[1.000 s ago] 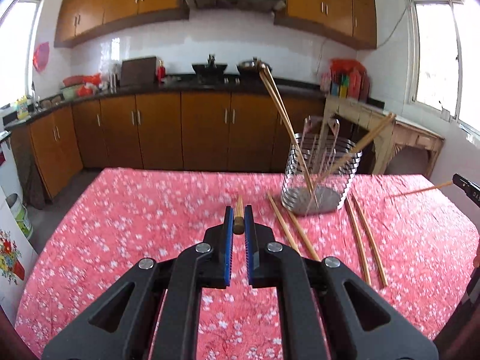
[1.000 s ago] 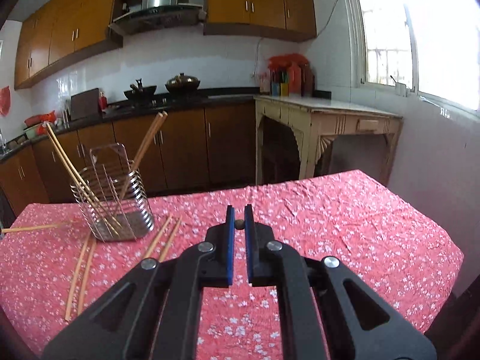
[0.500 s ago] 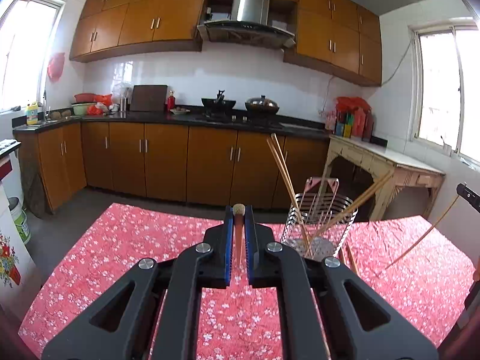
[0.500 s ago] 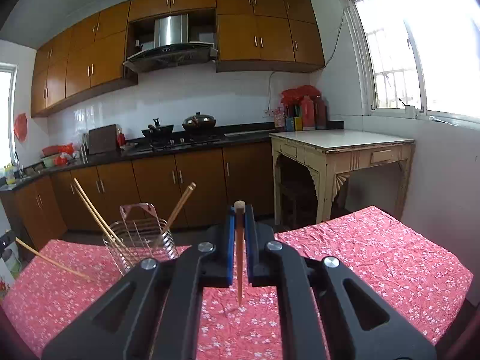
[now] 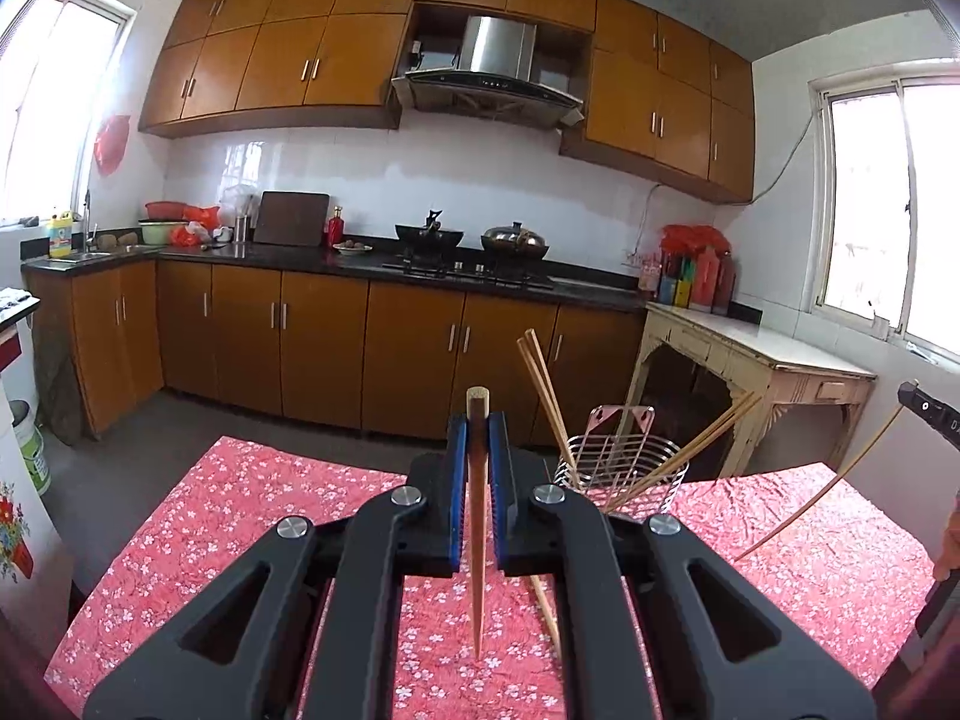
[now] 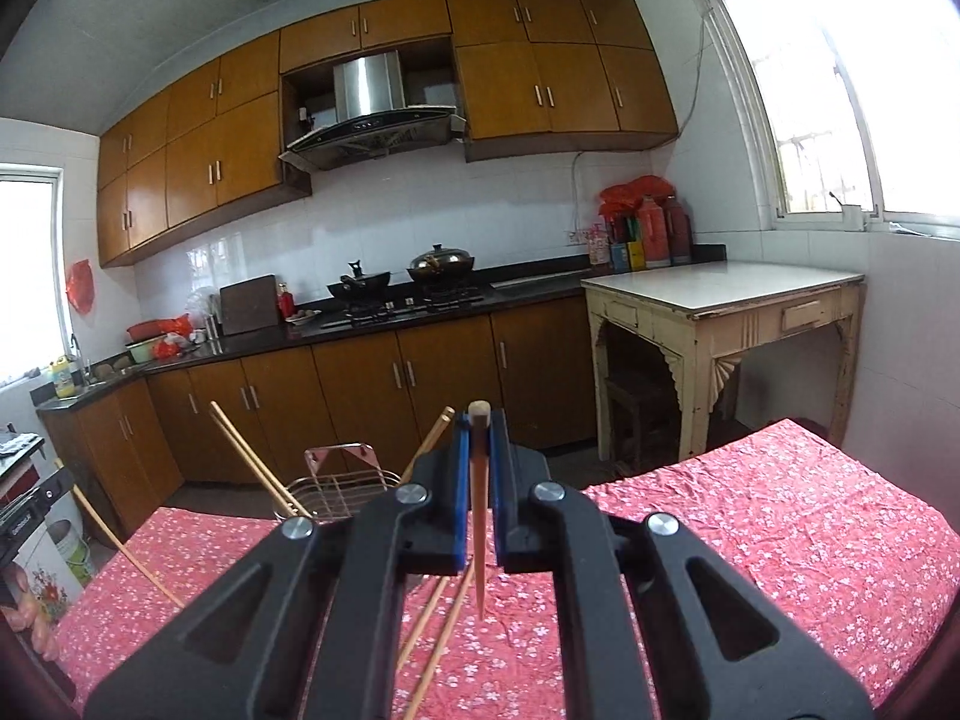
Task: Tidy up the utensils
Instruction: 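Lift both chopsticks upright and carry them over the wire holder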
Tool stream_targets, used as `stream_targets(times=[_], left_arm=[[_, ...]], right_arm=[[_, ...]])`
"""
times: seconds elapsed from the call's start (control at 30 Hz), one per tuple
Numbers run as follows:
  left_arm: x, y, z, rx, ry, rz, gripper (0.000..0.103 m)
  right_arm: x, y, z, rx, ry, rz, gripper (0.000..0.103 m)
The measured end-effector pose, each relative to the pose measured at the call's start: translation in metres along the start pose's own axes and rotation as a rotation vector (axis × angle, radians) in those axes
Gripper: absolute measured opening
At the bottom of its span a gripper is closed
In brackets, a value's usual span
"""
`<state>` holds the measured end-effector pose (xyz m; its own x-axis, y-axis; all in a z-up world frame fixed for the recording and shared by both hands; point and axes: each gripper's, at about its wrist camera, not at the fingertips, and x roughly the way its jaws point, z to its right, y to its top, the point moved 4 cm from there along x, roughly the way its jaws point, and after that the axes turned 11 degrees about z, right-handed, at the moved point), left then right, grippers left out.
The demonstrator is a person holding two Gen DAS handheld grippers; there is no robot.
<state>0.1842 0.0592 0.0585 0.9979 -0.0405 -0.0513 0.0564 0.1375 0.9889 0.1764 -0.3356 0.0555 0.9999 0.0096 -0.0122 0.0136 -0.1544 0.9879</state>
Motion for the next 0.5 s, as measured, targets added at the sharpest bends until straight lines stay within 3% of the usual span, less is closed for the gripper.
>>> stream_targets(times=[0.3,0.5], left_arm=[[0.001,0.002,0.003,-0.008,-0.012,0.005,0.007],[0.005,0.020,0.006,-0.018,-0.022,0.025,0.007]], right_arm=[[-0.001,0.001,-0.006,0.004,0.014,-0.002,0.007],[-0.004,0.026,-0.010,0.045,0.064,0.031,0.007]])
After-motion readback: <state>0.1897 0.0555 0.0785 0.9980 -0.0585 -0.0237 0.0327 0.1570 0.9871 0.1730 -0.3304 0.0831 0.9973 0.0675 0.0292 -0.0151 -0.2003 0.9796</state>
